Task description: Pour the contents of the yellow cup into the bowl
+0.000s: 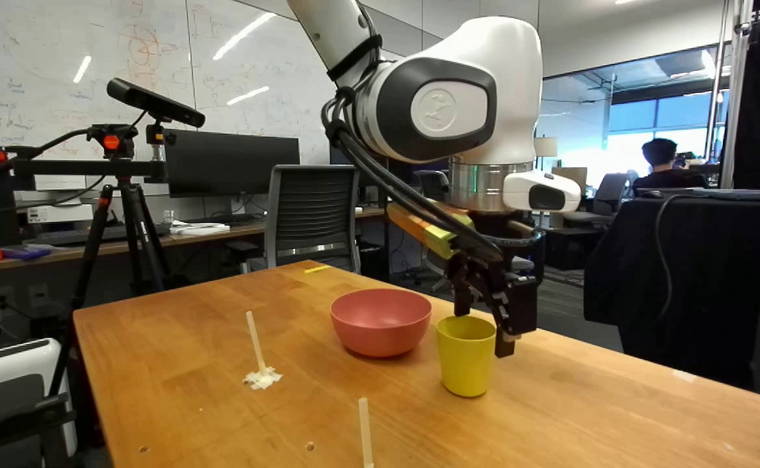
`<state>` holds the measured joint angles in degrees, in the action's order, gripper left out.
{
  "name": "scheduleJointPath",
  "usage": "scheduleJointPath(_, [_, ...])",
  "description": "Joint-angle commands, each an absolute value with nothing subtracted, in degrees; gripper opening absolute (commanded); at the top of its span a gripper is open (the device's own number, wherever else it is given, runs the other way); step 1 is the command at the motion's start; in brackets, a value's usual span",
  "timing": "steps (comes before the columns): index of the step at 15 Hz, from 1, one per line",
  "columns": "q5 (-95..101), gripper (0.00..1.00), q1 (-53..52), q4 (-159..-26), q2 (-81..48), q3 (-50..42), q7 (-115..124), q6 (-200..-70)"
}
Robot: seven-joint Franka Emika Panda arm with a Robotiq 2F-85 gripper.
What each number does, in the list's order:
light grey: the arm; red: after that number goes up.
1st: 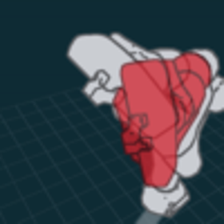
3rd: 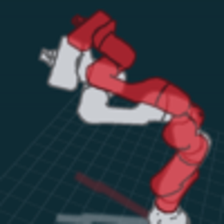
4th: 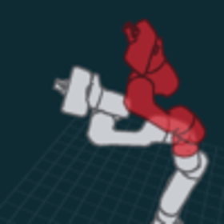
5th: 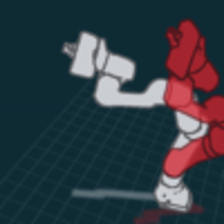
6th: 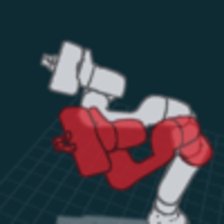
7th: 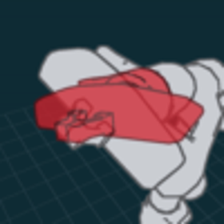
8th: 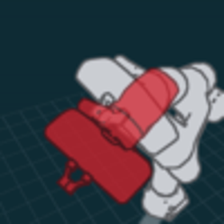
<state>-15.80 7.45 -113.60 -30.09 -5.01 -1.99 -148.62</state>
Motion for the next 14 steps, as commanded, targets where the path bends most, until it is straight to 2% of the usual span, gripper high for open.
scheduleJointPath(1, [-14.45, 1.00, 8.75, -113.13, -30.30, -4.07, -1.85, -149.72])
scheduleJointPath(14, [-15.00, 1.00, 10.64, -114.89, -30.74, -3.75, -2.90, -152.34])
